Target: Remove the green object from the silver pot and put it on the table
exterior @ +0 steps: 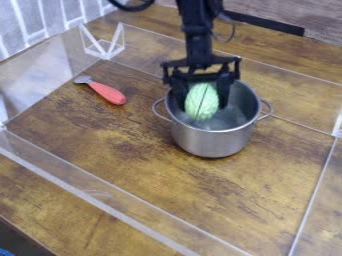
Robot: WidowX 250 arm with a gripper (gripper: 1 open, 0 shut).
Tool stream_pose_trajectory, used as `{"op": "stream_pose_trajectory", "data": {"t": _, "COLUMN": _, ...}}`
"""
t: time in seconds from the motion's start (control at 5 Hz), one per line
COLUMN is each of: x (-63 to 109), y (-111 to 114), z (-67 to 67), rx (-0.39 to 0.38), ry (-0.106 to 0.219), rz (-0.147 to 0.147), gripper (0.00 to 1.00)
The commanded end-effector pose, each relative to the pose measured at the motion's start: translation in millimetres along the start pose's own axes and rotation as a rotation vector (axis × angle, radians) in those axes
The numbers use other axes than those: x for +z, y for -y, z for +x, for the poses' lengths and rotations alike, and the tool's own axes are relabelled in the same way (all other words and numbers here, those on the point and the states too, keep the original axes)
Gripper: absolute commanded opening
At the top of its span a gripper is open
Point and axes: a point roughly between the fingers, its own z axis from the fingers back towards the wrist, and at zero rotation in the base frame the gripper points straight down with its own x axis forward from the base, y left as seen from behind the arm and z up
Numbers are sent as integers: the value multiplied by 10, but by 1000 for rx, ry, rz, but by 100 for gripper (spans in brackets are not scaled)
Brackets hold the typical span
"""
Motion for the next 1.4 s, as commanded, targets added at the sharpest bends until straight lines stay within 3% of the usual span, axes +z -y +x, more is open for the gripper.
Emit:
{"op": "stream_pose_trajectory", "data": {"t": 0.0, "x": 223, "y": -110, "z": 47, "rx": 57, "ry": 84, "rz": -43, "gripper": 0}}
{"op": "stream_pose_trajectory", "data": {"t": 0.2, "x": 186, "y": -177, "z": 108, "rx": 95, "ry": 91, "rz": -46, "gripper": 0}}
{"op": "stream_pose_trajectory", "data": {"t": 0.6, "x": 163, "y": -79, "z": 137, "rx": 137, "ry": 98, "rz": -51, "gripper": 0}}
{"op": "stream_pose_trajectory", "data": {"t": 1.0, "x": 52, "y": -187, "z": 192, "rx": 46, "ry": 82, "rz": -44, "gripper": 0}}
{"op": "stream_pose_trajectory", "data": {"t": 1.2, "x": 121, "y": -158, "z": 101, "rx": 24, "ry": 79, "rz": -45, "gripper": 0}}
